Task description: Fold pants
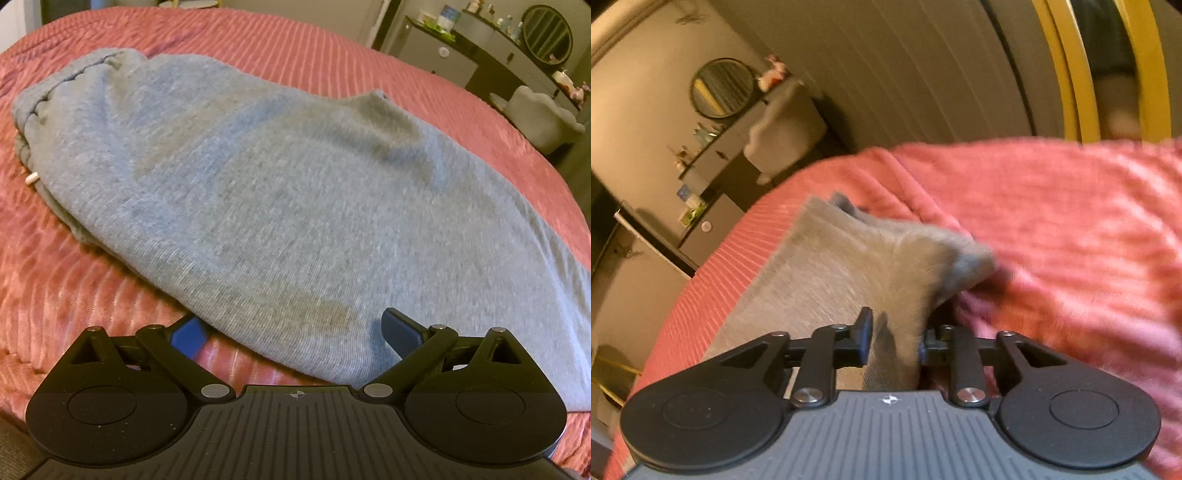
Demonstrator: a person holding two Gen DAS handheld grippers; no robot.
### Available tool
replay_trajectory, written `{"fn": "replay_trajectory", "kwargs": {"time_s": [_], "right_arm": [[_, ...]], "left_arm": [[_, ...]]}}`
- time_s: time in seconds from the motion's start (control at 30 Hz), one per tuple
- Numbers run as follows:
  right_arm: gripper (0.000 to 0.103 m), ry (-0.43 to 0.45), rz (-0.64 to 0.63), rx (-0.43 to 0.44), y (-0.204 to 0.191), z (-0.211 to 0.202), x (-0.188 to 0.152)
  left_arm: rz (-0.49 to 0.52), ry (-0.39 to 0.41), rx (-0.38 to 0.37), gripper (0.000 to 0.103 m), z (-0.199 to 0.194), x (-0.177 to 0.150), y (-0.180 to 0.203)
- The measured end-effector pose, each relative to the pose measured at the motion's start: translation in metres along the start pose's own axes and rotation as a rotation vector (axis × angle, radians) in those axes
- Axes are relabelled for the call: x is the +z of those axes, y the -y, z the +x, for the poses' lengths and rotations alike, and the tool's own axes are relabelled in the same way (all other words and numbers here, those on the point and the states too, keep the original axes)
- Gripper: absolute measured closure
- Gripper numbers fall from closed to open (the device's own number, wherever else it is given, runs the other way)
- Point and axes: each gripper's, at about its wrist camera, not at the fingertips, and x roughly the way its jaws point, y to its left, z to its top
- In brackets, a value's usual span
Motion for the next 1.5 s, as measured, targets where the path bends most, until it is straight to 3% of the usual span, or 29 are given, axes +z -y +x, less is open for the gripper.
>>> {"fn": "replay_trajectory", "kwargs": {"time_s": [0.1,0.23,0.4,0.5,0.6,0.67,0.73,0.83,0.9,0.97,1.0,1.07,1.2,1.3,1.4,1.5], "right_arm": [[0.092,0.022,0.075,0.014,0.004,-0.003,-0.003],[0.093,0.088,0.042,0.086,-0.012,-0.024,-0.003],[0.093,0.077,-0.051,-0.003,-0.036,-0.023,0.001],[0.093,0.119,-0.124,0.032,-0.075,-0.038,0.004],[0.093,0.172,-0.34,0.121,-0.152,-0.066,-0.011],[0.093,0.172,-0.517,0.234,-0.208,-0.085,-0.042],[0.093,0.118,-0.719,0.371,-0.259,-0.1,-0.093],[0.093,-0.086,-0.977,0.534,-0.302,-0.1,-0.191],[0.092,-0.258,-1.13,0.536,-0.308,-0.083,-0.262],[0.09,-0.384,-1.22,0.456,-0.302,-0.061,-0.314],[0.088,-0.316,-1.264,0.451,-0.298,-0.065,-0.327],[0.086,-0.283,-1.329,0.469,-0.306,-0.078,-0.329],[0.063,-0.411,-1.181,0.538,-0.296,-0.085,-0.308],[0.049,-0.461,-1.018,0.662,-0.283,-0.091,-0.272],[0.03,-0.423,-0.717,0.746,-0.272,-0.091,-0.236],[0.03,-0.433,-0.438,0.714,-0.253,-0.076,-0.204]], "left_arm": [[-0.009,0.0,-0.006,0.003,0.0,0.001,-0.001],[-0.028,-0.001,-0.017,0.003,0.0,0.002,-0.003],[-0.066,0.009,-0.068,0.003,-0.009,0.002,-0.008],[-0.078,0.036,-0.096,0.003,-0.021,0.0,-0.011],[-0.05,0.099,-0.113,0.003,-0.041,0.0,-0.008],[-0.024,0.16,-0.114,0.003,-0.057,0.001,-0.006],[0.008,0.222,-0.116,0.003,-0.074,0.003,-0.004],[0.062,0.287,-0.104,0.003,-0.089,0.002,-0.008],[0.073,0.306,-0.087,0.003,-0.089,0.001,-0.015],[0.047,0.291,-0.092,0.003,-0.084,-0.001,-0.023],[0.031,0.267,-0.089,0.003,-0.079,0.001,-0.026],[0.026,0.234,-0.09,0.003,-0.071,0.003,-0.025],[0.1,0.221,-0.084,0.003,-0.061,0.004,-0.009],[0.157,0.19,-0.105,0.003,-0.055,0.001,0.0],[0.152,0.159,-0.172,0.003,-0.054,0.001,0.0],[0.113,0.136,-0.274,0.003,-0.052,0.011,0.003]]}}
